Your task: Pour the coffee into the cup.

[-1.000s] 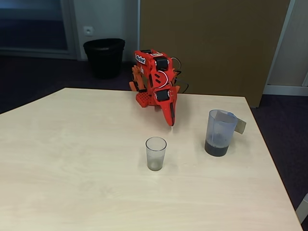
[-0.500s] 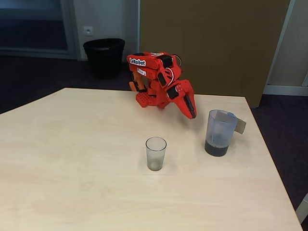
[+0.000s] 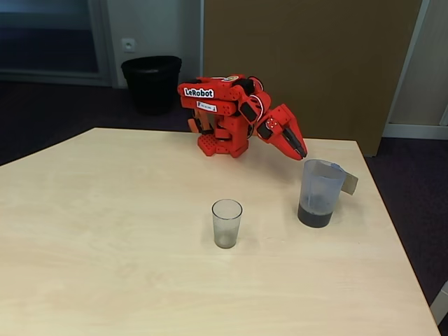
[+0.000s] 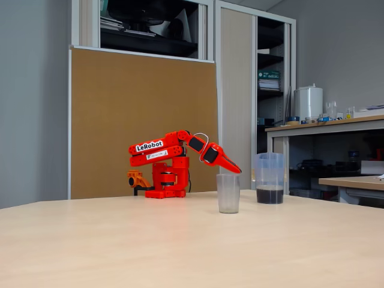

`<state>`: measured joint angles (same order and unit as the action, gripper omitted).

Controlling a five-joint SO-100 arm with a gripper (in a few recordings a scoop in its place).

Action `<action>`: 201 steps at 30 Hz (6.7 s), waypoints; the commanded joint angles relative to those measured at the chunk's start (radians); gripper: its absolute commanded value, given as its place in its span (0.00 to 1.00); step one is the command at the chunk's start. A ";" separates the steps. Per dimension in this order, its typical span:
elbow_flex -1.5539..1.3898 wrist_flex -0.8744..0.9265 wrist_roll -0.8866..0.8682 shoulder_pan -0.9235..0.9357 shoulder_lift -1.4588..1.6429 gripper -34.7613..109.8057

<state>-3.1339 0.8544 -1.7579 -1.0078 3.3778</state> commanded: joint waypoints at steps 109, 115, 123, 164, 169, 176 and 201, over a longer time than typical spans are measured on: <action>0.420 -1.052 0.330 -0.006 -1.318 0.38; 0.449 -1.088 0.334 0.012 -1.365 0.38; 0.505 -1.163 0.337 0.034 -1.479 0.37; 0.663 -0.908 0.414 0.233 -1.457 0.24; 0.739 -0.785 0.402 0.253 -1.439 0.24; 0.838 -0.623 0.357 0.272 -1.390 0.24; 0.904 -0.543 0.074 0.370 -1.276 0.24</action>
<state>-2.2335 0.3298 -1.6306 -0.6427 2.0110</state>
